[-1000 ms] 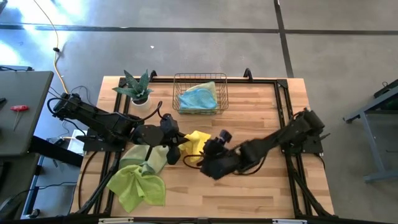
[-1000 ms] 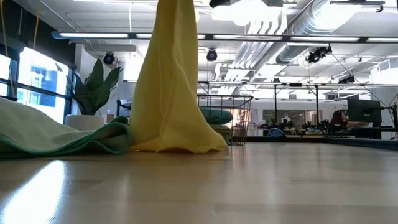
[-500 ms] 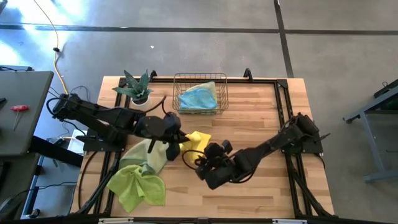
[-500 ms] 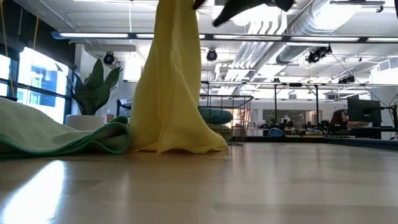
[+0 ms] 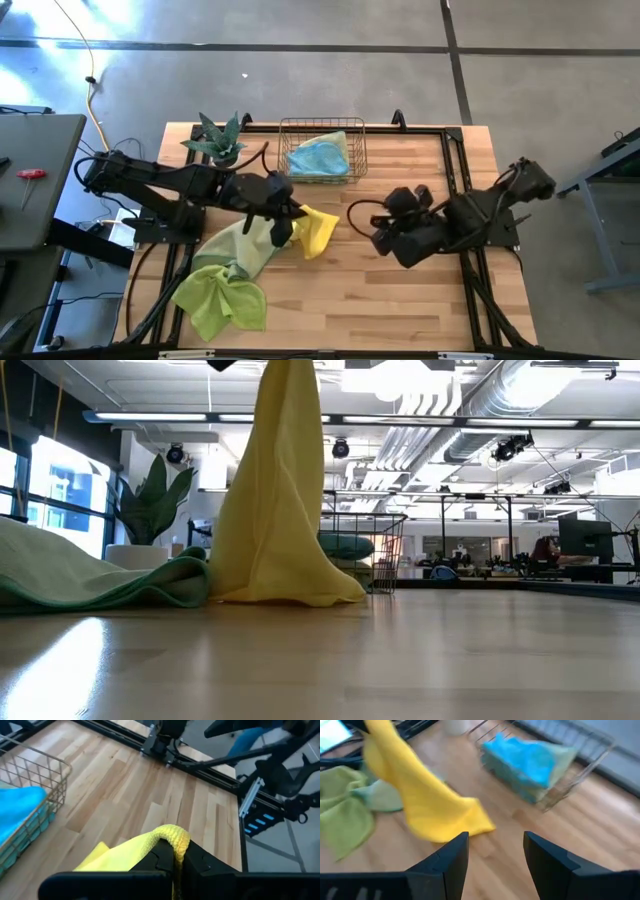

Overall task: Fold microfiber towels
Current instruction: Fold the yellow microfiber cloth

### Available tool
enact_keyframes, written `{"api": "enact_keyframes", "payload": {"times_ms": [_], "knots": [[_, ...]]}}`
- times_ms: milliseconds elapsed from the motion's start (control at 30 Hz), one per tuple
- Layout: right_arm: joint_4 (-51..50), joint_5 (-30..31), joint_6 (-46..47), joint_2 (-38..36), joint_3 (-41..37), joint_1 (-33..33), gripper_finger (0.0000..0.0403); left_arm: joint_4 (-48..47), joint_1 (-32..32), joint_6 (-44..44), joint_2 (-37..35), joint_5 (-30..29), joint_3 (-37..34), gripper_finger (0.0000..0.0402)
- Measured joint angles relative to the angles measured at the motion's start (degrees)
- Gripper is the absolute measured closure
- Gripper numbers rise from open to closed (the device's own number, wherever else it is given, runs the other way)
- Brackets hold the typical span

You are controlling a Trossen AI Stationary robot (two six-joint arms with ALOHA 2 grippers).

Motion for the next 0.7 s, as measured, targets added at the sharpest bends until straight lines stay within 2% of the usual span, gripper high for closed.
{"api": "enact_keyframes", "payload": {"times_ms": [67,133,233,300,367,467,533,600,700], "knots": [[-2.05,4.16,1.01,0.25,-0.95,0.64,0.0222,0.02,0.86,-0.35,0.0,-0.16,0.0,0.0401],[-2.09,6.45,4.72,0.23,-5.99,1.07,0.0222,0.03,1.66,-0.55,0.0,-0.19,0.0,0.0401],[5.45,3.74,14.29,-1.55,-19.11,1.33,0.0222,-0.01,2.9,-0.58,0.0,-0.19,0.0,0.0401],[18.78,3.09,16.89,-5.28,-29.45,1.77,0.0222,-0.08,3.81,-0.61,0.0,0.19,0.0,0.0401],[39.03,3.19,16.46,-8.8,-39.92,2.06,0.0222,-0.09,4.74,-0.66,0.0,1.2,0.0,0.0401],[73.91,5.69,6.8,-10.95,-52.75,2.08,0.0222,-0.23,6.06,-0.56,0.0,1.95,0.0,0.0401],[92.29,6.6,-1.35,-9.12,-57.93,1.49,0.0222,-0.24,6.86,-0.56,0.0,1.92,-0.02,0.0402],[102.24,7.01,-7.3,-5.45,-59.71,0.7,0.0222,-0.17,7.63,-0.56,0.0,1.95,-0.04,0.0401],[105.31,8.01,-11.59,0.54,-56.98,-0.92,0.0222,-0.01,8.53,-0.88,0.01,1.98,-0.04,0.0401]]}}
